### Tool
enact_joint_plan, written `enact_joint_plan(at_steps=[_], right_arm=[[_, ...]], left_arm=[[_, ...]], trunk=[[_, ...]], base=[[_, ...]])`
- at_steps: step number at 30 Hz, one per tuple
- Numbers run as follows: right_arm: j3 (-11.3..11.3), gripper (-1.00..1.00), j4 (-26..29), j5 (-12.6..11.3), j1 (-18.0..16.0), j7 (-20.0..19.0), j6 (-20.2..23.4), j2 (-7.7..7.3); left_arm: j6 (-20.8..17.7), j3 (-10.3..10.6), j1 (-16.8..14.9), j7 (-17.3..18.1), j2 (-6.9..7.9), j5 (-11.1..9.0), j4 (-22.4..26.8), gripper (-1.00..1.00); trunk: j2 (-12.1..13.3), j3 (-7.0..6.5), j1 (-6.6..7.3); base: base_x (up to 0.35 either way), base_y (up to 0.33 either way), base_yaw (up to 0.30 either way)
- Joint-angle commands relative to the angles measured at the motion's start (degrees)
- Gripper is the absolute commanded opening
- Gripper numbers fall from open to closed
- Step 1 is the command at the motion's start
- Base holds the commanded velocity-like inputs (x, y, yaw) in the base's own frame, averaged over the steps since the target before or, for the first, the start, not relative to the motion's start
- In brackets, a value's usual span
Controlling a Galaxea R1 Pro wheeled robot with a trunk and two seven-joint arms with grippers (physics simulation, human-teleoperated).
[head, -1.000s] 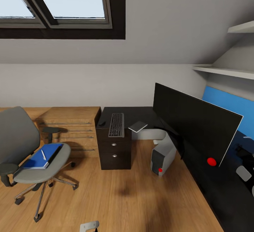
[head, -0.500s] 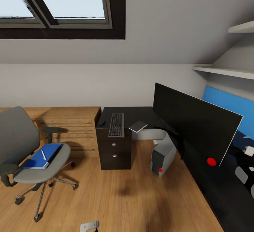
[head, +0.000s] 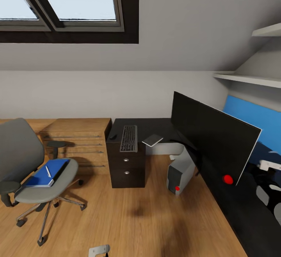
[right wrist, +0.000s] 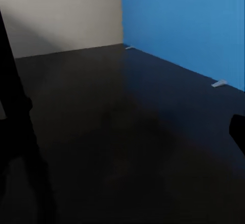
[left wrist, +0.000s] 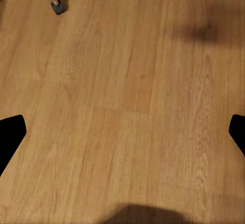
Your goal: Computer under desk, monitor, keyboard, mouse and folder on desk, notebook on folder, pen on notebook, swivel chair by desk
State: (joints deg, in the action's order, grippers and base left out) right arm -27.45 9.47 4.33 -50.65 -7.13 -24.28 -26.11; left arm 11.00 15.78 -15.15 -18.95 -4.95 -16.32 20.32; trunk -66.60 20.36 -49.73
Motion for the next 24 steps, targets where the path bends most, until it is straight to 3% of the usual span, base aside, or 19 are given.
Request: enact_joint_plan(at_steps=[1,11,16,24], right_arm=[[-0.5,1.00,-0.5,0.6,-0.1,-1.1,-0.2,0.00],[-0.5,1.00,-1.9,2.3,-0.1,-4.1,-0.2,0.93],[-0.5,1.00,-1.7,2.5,-0.1,-4.2,-0.3,3.21],[-0.5,1.00,-1.7,2.5,-0.1,-4.0,-0.3,4.52]], left_arm=[[0.3,0.5,-0.1,-0.4,0.03,-0.6,0.0,1.00],[0.3,0.5,-0.1,-0.4,0.03,-0.6,0.0,1.00],[0.2,0.5,-0.1,-0.3,0.03,-0.6,0.0,1.00],[0.3,0.5,-0.1,-0.4,0.03,-0.6,0.0,1.00]], trunk=[[0.0,0.07,0.00],[0.0,0.07,0.00],[0.0,0.07,0.00],[0.0,0.07,0.00]], base=[[0.000,0.000,0.000],[0.000,0.000,0.000],[0.000,0.000,0.016],[0.000,0.000,0.211]])
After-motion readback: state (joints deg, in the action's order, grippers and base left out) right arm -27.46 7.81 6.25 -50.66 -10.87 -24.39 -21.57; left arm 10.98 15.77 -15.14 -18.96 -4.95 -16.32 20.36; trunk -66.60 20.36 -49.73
